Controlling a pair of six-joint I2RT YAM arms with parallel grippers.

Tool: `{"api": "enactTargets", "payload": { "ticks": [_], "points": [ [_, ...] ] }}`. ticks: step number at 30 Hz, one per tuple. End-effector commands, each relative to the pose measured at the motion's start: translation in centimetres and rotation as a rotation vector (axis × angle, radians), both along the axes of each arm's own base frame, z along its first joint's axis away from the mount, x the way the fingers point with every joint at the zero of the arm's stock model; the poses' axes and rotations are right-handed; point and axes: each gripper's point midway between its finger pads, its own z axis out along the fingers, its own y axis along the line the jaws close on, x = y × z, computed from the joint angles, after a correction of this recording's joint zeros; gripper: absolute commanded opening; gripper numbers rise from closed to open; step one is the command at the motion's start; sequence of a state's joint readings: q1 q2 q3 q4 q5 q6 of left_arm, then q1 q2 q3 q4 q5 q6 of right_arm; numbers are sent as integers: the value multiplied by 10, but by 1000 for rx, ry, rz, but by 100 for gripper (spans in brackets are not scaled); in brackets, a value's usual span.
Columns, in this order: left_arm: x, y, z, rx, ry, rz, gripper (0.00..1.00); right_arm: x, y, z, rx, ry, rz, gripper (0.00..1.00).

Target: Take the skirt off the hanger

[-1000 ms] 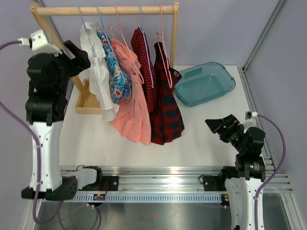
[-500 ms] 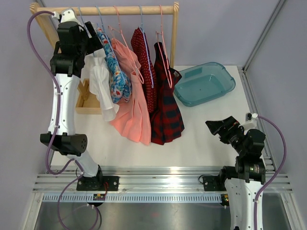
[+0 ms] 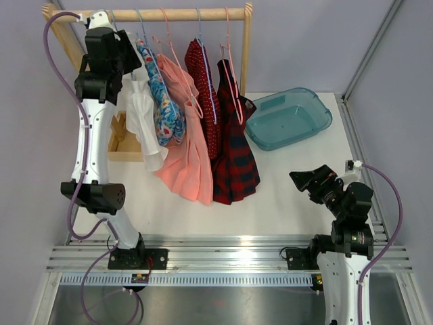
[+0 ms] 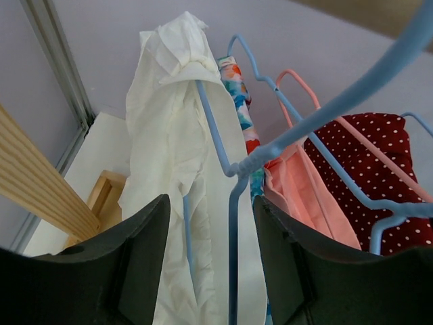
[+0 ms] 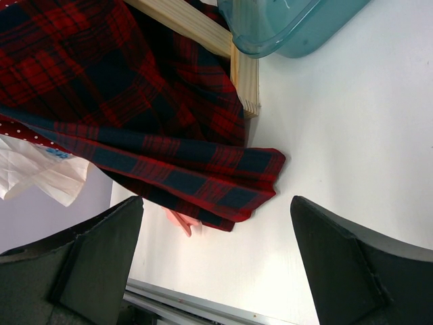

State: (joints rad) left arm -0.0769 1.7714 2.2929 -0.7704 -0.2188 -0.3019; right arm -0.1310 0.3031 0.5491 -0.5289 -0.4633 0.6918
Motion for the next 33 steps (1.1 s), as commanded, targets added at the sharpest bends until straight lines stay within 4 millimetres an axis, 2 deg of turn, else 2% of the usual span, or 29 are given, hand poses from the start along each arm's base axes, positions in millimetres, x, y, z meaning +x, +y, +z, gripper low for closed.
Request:
{"api": "enactTargets", "payload": {
  "ticks": [1,4,5,7,11,14,18,19,21,22,24,25,26,27,29,30,31,32,33],
  "points": [
    [6,0,5,23,-17,-2,56,0,-1,4,-18,-25,0,98],
    [7,1,5,26,-15,4,30,0,-1,2,-17,-18,-2,98],
    [5,5,7,28,-20,25,12,0,-1,2,-17,-18,-2,98],
    [0,9,11,21,-28,58,0,0,-1,2,-17,-16,-2,98],
    [-10,13,21,50,-55,69,0,0,0,0,-2,-10,2,98],
    [-23,7,38,38,-97,45,0,1,4,2,11,-23,25,98],
    [-52,-10,80,76,-197,13,0,1,8,26,-38,-109,76,98],
    [-63,-10,94,74,-231,20,0,2,8,43,-62,-147,81,98],
    [-77,-14,107,72,-251,29,0,11,4,51,-115,-133,87,98],
    [-85,-14,118,66,-279,35,0,13,5,72,-117,-158,93,98],
    [-106,-17,134,73,-323,51,0,24,16,87,-43,-138,162,98],
    [-110,-20,132,79,-319,52,0,25,21,108,-23,-183,188,98],
    [-124,-21,139,77,-344,57,0,28,25,136,1,-246,213,98],
    [-126,-22,139,74,-343,56,0,28,26,141,10,-261,216,98],
    [-130,-24,132,73,-322,51,0,28,30,180,11,-346,244,98],
    [-132,-24,125,78,-295,66,0,35,31,187,20,-342,260,99],
    [-133,-24,120,78,-277,74,0,30,34,213,16,-391,285,99],
    [-131,-25,110,84,-248,85,0,27,40,224,28,-398,327,99],
    [-134,-25,104,78,-230,89,0,27,43,246,22,-428,354,99]
  ]
}}
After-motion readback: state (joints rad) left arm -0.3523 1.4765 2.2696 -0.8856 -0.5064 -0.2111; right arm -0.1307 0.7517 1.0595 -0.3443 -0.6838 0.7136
